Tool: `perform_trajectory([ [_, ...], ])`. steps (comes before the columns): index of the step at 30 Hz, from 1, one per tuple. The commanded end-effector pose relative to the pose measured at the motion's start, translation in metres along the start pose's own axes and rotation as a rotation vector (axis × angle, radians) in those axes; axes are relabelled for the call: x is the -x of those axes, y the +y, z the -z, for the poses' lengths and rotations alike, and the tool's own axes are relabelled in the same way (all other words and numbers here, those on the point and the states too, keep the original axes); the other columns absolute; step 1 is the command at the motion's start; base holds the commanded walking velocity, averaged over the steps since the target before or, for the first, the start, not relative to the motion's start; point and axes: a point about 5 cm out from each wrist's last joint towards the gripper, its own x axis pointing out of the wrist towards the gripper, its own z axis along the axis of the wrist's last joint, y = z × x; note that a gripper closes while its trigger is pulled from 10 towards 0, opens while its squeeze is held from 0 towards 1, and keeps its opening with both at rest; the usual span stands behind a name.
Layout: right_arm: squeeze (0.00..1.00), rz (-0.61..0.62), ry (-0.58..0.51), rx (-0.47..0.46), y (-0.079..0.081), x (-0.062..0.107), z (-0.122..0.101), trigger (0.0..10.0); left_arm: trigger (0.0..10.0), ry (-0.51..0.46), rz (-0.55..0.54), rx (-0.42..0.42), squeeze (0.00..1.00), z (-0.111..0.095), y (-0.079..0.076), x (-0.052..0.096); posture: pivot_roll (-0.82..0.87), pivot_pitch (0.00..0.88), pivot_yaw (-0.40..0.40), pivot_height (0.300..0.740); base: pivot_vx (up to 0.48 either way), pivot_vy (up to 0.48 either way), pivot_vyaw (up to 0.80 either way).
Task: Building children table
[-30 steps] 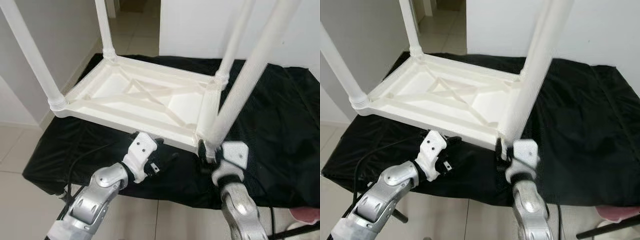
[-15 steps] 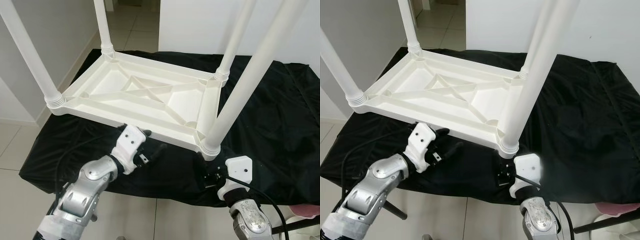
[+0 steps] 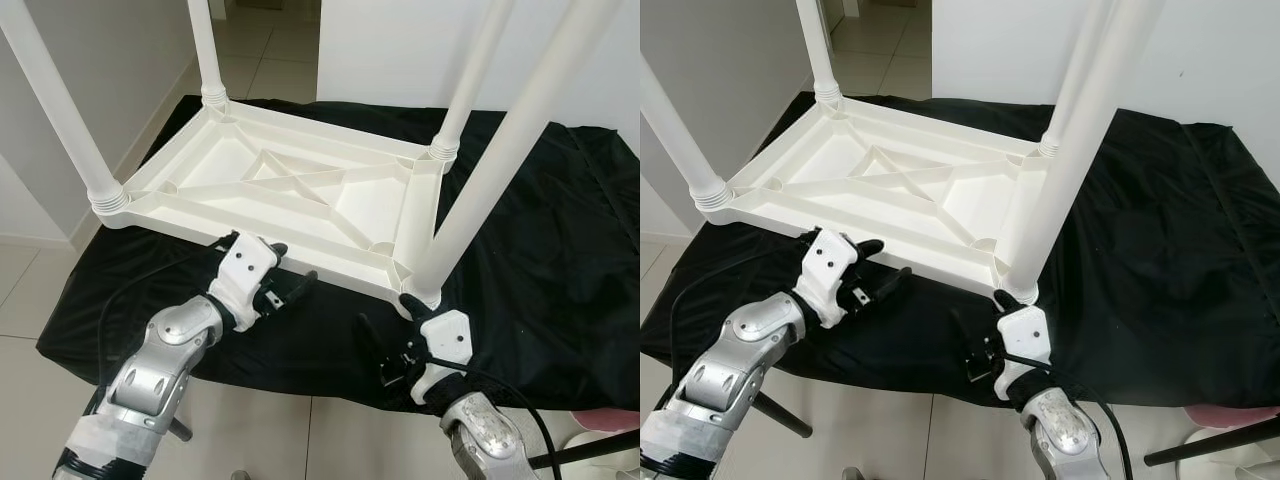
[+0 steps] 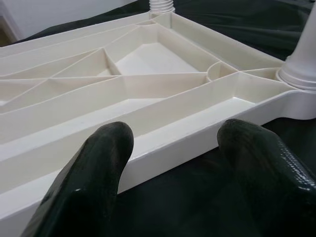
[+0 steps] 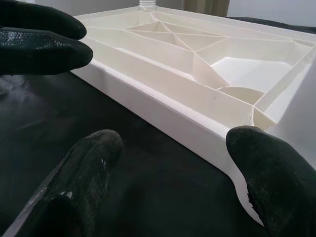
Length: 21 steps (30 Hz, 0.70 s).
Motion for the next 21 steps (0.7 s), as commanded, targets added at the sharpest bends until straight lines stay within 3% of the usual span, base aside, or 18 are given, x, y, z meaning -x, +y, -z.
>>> perform_trajectory([
  [1, 0.00, -0.015, 0.021, -0.019, 0.002, 0.000, 0.004, 10.0, 10.0, 0.007, -0.030, -0.016, 0.00, 0.001, 0.004, 0.001, 0.00, 0.105, -0.005, 0.740, 0.000, 0.000, 0.00],
  [5, 0.00, 0.039, -0.002, -0.077, -0.002, -0.020, 0.007, 10.0, 10.0, 0.009, -0.052, -0.036, 0.00, 0.000, 0.013, 0.002, 0.01, 0.095, -0.001, 0.740, 0.000, 0.000, 0.00],
  [10, 0.00, 0.064, -0.009, -0.093, -0.004, -0.024, 0.008, 10.0, 10.0, 0.012, -0.052, -0.038, 0.00, 0.002, 0.015, 0.002, 0.00, 0.084, 0.006, 0.740, 0.000, 0.000, 0.00],
  [21, 0.00, 0.297, -0.052, -0.180, -0.021, -0.040, 0.007, 10.0, 10.0, 0.043, 0.004, -0.034, 0.00, 0.014, 0.010, -0.004, -0.01, 0.102, 0.030, 0.740, 0.000, 0.000, 0.00],
])
